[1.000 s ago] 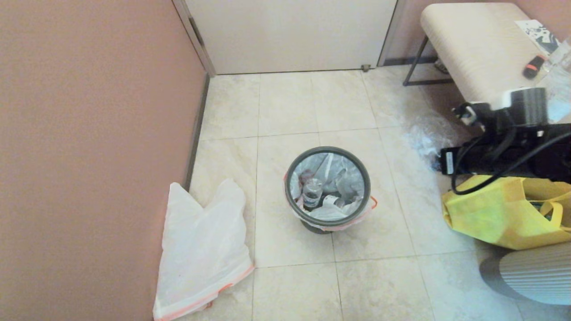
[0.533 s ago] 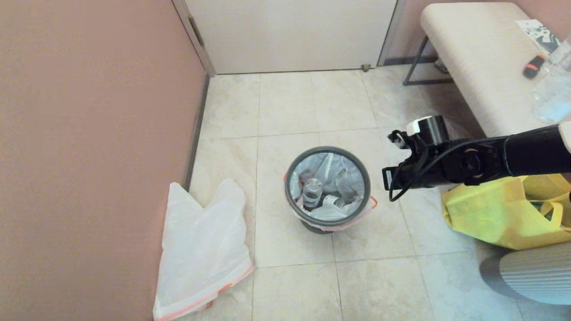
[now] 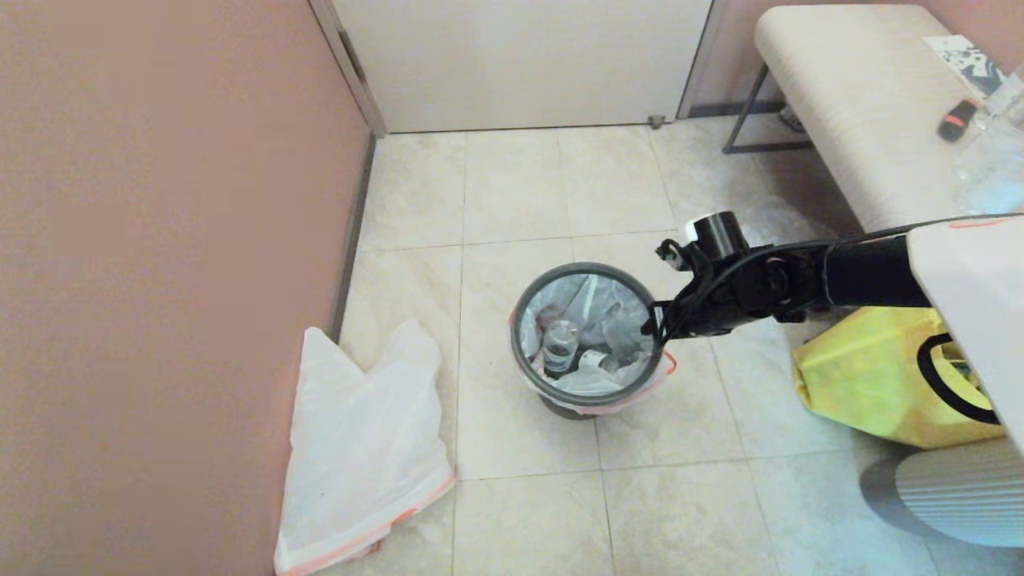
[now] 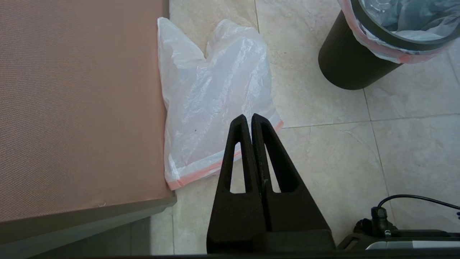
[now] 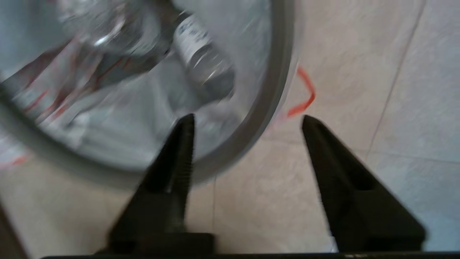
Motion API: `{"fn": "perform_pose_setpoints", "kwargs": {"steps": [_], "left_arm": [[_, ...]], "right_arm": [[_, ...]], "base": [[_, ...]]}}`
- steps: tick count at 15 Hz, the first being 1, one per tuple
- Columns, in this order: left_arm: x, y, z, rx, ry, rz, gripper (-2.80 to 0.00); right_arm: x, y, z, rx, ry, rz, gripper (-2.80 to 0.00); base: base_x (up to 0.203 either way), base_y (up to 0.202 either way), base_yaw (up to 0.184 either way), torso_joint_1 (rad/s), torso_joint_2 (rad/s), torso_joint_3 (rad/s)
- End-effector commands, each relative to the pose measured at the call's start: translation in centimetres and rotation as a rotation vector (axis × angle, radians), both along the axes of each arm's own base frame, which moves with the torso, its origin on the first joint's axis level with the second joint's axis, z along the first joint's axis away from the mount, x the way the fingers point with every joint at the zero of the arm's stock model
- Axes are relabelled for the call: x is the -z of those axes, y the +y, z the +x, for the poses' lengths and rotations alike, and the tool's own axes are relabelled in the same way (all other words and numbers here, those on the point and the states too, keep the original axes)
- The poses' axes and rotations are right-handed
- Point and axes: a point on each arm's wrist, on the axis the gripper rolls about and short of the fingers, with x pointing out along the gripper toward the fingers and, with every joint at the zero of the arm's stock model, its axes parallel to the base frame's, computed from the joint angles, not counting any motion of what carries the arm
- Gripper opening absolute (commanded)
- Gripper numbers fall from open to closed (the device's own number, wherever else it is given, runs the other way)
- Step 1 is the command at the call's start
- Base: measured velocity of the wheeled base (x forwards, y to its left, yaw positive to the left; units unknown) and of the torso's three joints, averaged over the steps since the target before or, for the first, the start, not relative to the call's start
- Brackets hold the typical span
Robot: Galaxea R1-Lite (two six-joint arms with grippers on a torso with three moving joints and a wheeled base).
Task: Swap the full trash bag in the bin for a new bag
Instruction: Place the trash can ring on the floor
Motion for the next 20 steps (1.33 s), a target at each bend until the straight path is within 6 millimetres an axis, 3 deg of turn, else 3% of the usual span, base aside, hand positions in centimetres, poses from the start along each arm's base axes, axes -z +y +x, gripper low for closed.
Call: {"fn": "perform_pose_setpoints", "kwargs": {"steps": [1,7,8,14,20], "left_arm": [[0.0,0.0,0.0,-0.001,0.002,0.0,-2.8],[0.0,0.0,0.0,-0.001,0.002,0.0,-2.8],[0.0,0.0,0.0,-0.001,0.001,0.0,-2.8],[0.0,0.0,0.0,-0.001,0.002,0.0,-2.8],[0.0,0.0,0.0,-0.001,0.002,0.0,-2.8]], "right_arm": [[1.8,0.6,1.5,0.018,0.004,-0.019,0.0],[2.9,1.1,3.1,0.025,-0.056,-0.009,0.0],[3.3,0.9,3.3,0.035,-0.054,-0.015,-2.8],[3.0,0.5,3.6,0.043,-0.085,-0.016,-2.8],[0.2,1.0,1.8,0.065,-0.097,-0.045,-2.8]], "base": [[0.0,0.0,0.0,0.0,0.0,0.0],[0.0,0.0,0.0,0.0,0.0,0.0],[0.0,0.0,0.0,0.0,0.0,0.0],[0.0,0.0,0.0,0.0,0.0,0.0],[0.0,0.0,0.0,0.0,0.0,0.0]]}}
